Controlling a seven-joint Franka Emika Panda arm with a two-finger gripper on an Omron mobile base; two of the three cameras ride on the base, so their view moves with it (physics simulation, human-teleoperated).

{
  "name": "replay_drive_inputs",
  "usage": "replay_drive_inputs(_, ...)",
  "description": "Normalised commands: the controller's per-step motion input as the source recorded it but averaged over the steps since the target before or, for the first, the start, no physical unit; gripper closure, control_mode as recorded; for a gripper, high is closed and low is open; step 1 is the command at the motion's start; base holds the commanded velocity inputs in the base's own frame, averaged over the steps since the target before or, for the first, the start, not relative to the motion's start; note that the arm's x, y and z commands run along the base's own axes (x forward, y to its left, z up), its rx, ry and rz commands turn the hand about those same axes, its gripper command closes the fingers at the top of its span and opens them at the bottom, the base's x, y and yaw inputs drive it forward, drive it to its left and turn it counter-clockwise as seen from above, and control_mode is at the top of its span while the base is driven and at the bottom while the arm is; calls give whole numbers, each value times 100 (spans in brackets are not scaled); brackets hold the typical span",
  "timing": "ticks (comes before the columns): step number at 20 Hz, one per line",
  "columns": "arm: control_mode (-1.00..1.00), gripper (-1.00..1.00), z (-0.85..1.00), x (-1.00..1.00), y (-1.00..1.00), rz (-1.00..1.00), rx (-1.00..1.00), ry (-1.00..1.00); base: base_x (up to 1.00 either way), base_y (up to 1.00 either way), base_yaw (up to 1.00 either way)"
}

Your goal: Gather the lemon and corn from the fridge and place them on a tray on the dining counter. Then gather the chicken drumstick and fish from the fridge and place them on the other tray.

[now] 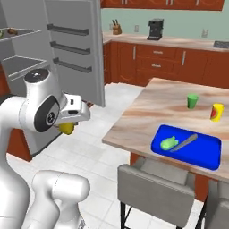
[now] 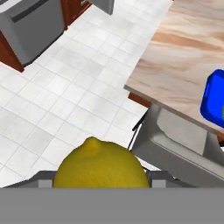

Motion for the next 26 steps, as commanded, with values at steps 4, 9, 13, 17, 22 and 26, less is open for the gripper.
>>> replay_drive_inputs(4, 100, 100, 0, 0, 0, 0, 0, 0, -51, -74, -7)
replay_drive_inputs(9, 100, 100, 0, 0, 0, 0, 0, 0, -15, -66, -13)
replay_drive_inputs(13, 100, 100, 0, 0, 0, 0, 0, 0, 25, -50, -19)
replay_drive_inputs(17, 100, 100, 0, 0, 0, 0, 0, 0, 42, -61, -17)
replay_drive_inputs(22, 100, 100, 0, 0, 0, 0, 0, 0, 47, -60, -15)
replay_drive_inputs(26, 100, 100, 0, 0, 0, 0, 0, 0, 51, -58, -12)
